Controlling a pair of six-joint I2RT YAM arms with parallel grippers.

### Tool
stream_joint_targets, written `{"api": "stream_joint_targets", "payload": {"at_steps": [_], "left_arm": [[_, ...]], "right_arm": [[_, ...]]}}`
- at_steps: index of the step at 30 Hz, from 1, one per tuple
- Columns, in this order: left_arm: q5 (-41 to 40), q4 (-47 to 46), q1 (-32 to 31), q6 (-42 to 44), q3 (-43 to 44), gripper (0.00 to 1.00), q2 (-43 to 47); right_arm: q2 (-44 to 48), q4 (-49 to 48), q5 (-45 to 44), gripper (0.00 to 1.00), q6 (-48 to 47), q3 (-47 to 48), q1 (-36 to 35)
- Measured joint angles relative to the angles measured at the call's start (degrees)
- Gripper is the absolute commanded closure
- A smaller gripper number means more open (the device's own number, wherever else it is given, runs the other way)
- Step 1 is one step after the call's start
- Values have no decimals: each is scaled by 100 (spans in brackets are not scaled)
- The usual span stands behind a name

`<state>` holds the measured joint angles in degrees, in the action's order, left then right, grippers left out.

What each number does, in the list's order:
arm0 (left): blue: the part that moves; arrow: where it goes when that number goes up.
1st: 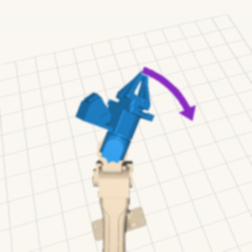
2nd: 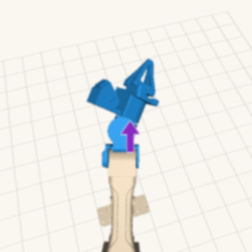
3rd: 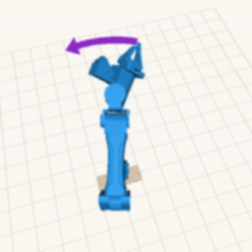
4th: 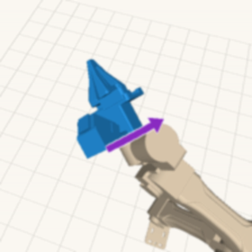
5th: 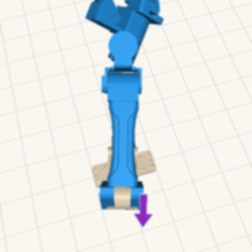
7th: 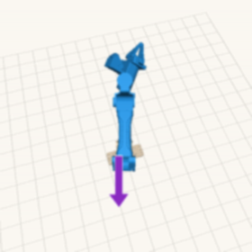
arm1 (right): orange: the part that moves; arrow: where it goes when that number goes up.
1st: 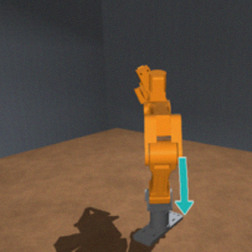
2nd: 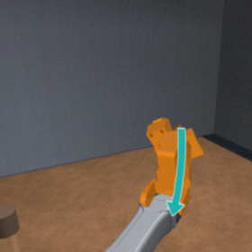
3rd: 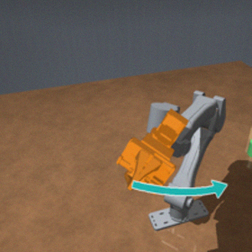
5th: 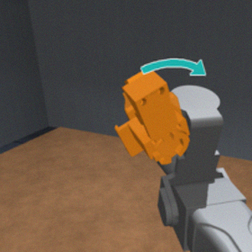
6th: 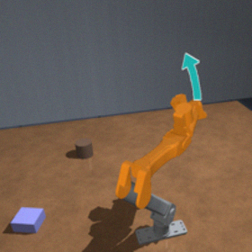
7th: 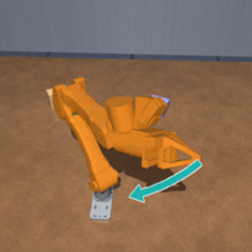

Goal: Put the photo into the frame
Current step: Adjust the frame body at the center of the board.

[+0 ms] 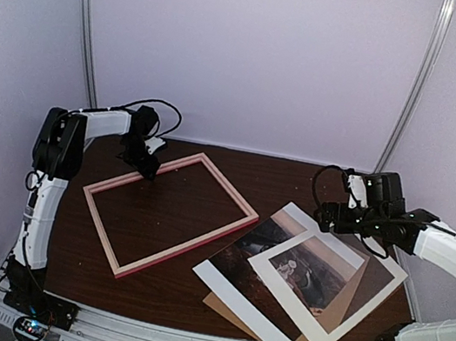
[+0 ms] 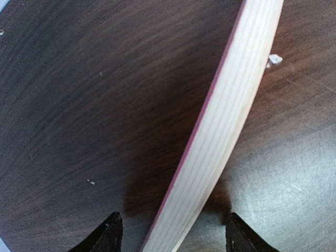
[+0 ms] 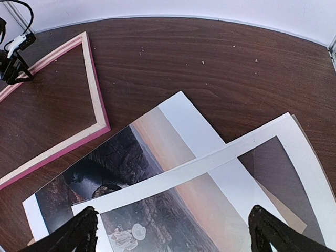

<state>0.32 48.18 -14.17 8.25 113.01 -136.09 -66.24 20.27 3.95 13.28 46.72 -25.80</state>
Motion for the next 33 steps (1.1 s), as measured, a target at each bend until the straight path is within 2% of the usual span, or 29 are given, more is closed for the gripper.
{"api": "stream_joint_targets", "payload": {"at_steps": [4,11,23,33], "left_arm": [[46,-92,31,-238,-284,52,125],[-101,-487,37,-955,-1652,63,929],[68,-1139,37,-2186,-3956,69,2430],[470,-1801,-59,-3056,-5539,69,3585]], "right_arm": [[-85,-61,22,0,46,0,-20],[-225,-57,31,0,42,0,-24],[-317,61,-52,0,160,2,-28],[-1003,872,-688,0,476,319,122]]}}
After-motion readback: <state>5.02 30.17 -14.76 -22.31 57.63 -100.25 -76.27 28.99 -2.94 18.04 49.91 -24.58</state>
